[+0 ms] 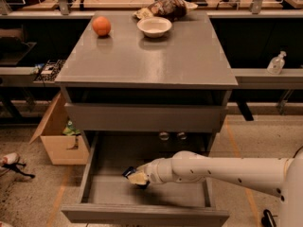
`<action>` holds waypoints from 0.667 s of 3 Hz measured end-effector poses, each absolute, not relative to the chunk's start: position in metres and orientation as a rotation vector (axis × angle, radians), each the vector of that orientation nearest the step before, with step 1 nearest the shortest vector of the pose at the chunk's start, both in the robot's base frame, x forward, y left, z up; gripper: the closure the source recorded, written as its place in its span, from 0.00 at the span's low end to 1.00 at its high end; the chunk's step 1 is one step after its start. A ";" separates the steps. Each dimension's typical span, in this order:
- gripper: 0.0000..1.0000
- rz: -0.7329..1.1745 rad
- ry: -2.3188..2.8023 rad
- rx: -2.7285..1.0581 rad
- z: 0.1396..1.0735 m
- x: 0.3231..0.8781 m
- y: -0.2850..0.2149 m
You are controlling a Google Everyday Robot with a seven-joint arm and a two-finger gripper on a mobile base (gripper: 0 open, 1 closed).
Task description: Place rxbar blueberry into middle drawer
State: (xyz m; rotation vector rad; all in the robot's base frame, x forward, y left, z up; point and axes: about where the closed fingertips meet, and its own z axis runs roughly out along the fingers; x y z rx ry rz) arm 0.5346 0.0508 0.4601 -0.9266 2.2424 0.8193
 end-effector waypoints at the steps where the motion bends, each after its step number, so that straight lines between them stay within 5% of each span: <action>1: 1.00 0.825 2.208 -0.914 0.447 0.541 0.071; 2: 1.00 0.838 2.165 -0.918 0.441 0.549 0.091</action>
Offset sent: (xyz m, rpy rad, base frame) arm 0.0242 0.0613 -0.0253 0.0801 -0.0905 0.0084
